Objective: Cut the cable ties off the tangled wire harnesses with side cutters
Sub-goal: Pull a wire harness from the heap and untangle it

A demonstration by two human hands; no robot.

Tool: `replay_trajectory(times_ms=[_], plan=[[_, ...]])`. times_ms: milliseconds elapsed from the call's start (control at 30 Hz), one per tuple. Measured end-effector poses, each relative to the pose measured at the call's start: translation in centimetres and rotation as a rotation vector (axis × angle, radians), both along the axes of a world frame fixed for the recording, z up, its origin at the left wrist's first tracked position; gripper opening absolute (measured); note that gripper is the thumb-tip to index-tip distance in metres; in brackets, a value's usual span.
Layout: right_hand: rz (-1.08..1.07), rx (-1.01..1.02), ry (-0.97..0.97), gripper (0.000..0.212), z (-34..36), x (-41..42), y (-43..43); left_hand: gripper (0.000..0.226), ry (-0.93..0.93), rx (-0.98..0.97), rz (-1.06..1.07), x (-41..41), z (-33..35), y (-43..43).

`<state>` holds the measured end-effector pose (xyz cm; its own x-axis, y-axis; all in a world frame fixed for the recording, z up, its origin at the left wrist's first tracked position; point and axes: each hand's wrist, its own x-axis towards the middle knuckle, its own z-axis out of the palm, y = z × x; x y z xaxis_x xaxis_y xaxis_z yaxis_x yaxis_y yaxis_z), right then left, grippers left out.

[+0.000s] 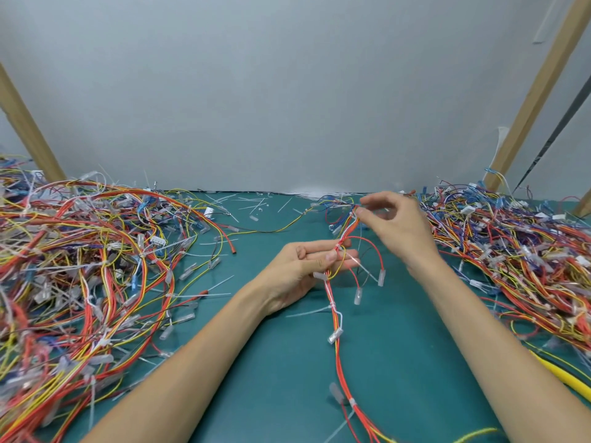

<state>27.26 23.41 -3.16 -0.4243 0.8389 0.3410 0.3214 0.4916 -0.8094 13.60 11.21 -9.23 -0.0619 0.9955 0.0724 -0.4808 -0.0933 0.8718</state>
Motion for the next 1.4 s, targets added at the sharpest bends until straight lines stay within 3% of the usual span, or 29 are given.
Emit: replay_trajectory(times_ms=[167, 300, 400, 600, 767, 967, 1400], plan=[[0.022, 0.311, -0.119, 0.012, 2.5, 0.4, -2.3, 0.024, -0.059, 0.077, 0.137, -0.8, -0.1, 0.4], [0.389, 0.02, -0.622, 0.039, 2.6, 0.3, -4.6, 0.024, -0.112, 0.1, 0.228, -2.0, -0.1, 0.4], [0.559, -0.172, -0.795, 0.04, 1.0, -0.6, -5.8, 0.025, -0.173, 0.107, 0.251, -2.1, -0.2, 0.6], [0.719, -0.442, -0.612, 0.047, -0.2, -0.8, -5.8, 0.019, -0.207, 0.091, 0.304, -2.2, -0.2, 0.6], [0.892, -0.568, -0.516, 0.024, -0.7, -0.5, -5.6, 0.03, -0.218, 0.093, 0.384, -2.1, 0.0, 0.7], [0.989, -0.637, -0.365, 0.009, -1.3, -0.3, -4.7, 0.028, -0.246, 0.074, 0.387, -2.2, 0.1, 0.4], [1.069, -0.746, -0.077, 0.019, -3.3, 0.3, -2.9, 0.026, -0.192, 0.012, 0.378, -2.2, 0.7, 0.0]])
